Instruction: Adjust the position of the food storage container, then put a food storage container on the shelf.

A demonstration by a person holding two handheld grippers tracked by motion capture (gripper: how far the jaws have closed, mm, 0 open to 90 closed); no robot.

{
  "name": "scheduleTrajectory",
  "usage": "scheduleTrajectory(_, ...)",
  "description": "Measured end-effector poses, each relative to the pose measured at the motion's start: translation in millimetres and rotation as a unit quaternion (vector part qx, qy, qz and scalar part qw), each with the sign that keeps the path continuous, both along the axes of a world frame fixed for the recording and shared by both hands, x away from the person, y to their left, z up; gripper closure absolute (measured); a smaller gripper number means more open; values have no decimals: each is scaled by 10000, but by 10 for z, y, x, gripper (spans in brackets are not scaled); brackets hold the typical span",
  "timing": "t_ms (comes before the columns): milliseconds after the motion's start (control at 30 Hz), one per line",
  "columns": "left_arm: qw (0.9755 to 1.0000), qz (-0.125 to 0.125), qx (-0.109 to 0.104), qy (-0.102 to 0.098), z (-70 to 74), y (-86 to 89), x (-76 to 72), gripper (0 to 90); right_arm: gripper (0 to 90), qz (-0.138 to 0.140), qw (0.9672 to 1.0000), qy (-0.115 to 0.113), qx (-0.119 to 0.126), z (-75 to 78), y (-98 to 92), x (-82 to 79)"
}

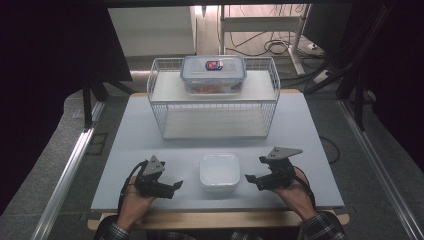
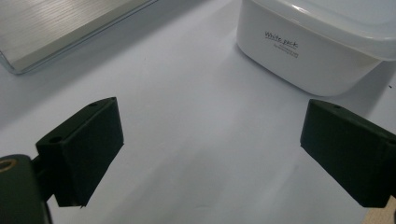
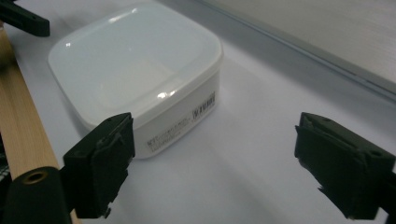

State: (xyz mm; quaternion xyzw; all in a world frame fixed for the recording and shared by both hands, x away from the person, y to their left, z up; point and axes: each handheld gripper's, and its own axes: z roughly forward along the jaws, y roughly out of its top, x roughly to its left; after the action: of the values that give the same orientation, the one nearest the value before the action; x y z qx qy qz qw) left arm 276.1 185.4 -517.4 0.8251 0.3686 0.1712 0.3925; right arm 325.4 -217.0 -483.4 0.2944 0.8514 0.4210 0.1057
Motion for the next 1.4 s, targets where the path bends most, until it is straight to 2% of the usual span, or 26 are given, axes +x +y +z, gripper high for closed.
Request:
scheduleTrajectory(100, 10000, 7, -4, 29, -6, -3, 1, 56, 97, -3, 9999, 58, -86, -38, -8, 4)
scheduleTrajectory(333, 9999, -4, -89, 71, -1, -11, 3, 53, 61, -90, 9999, 87, 23, -49, -14, 18)
scheduleTrajectory(467, 9998, -41, -163, 141, 14, -19, 9, 55, 32, -174, 9998, 3, 23, -39, -4, 27)
scheduleTrajectory(633, 9996, -76, -190, 197, 64, -72, 19, 55, 14, -295, 9995, 9, 116, 15, 31, 15)
scheduleTrajectory(667, 9994, -71, -243, 228, 80, -93, 25, 52, 7, -280, 9996, 15, 96, 21, 41, 13)
scheduleTrajectory(767, 9976, -81, -586, 372, 142, -148, 53, 39, 3, -205, 9998, 65, -30, 33, 96, 5)
scheduleTrajectory(900, 9970, -217, -635, 374, 209, -271, 88, 47, 29, -149, 9998, 150, -40, 82, 165, 8)
scheduleTrajectory(1067, 9977, -400, -463, 297, 258, -439, 144, 95, 101, -117, 9998, 154, -35, 138, 238, 2)
scheduleTrajectory(1167, 9975, -454, -453, 295, 257, -490, 191, 139, 143, -28, 9999, 121, -33, 162, 276, 7)
scheduleTrajectory(1267, 9961, -508, -597, 398, 253, -538, 269, 173, 188, 67, 9998, 165, 37, 163, 309, 20)
scheduleTrajectory(1400, 9937, -578, -789, 543, 240, -597, 380, 165, 201, 149, 9995, 288, 25, 137, 368, 77)
